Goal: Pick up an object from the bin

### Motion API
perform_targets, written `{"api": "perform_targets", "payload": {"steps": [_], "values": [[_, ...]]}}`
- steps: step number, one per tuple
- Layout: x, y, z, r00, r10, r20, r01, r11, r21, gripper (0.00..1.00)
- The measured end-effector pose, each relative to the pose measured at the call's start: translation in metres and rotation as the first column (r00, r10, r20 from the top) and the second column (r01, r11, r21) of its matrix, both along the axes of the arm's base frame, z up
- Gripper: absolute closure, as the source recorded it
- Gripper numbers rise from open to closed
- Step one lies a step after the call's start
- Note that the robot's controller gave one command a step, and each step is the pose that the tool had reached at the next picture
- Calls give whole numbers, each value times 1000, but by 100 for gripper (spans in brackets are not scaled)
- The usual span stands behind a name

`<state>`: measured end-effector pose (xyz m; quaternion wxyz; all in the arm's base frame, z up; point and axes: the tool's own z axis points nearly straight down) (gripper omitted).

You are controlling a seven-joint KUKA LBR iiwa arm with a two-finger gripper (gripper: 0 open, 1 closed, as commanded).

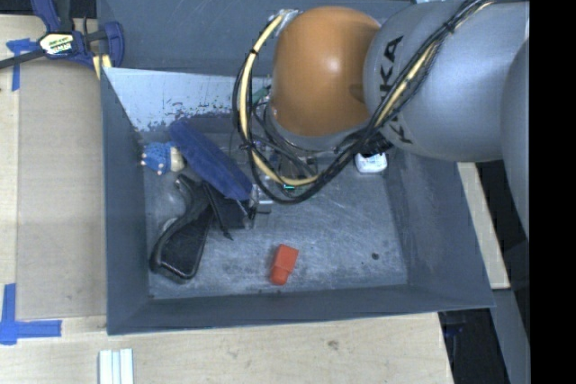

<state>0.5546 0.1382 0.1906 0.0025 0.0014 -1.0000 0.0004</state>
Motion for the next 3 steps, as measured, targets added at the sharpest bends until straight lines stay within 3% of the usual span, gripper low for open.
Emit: {"api": "perform_targets", "payload": {"steps": [1, 2, 3], "values": [[23, 10, -110, 1000, -10, 23, 10, 1000, 5, 0], [29, 9, -102, 999, -16, 41, 15, 1000, 8, 100], [55, 10, 86, 1000, -6, 18, 6, 1000, 3, 100]]}}
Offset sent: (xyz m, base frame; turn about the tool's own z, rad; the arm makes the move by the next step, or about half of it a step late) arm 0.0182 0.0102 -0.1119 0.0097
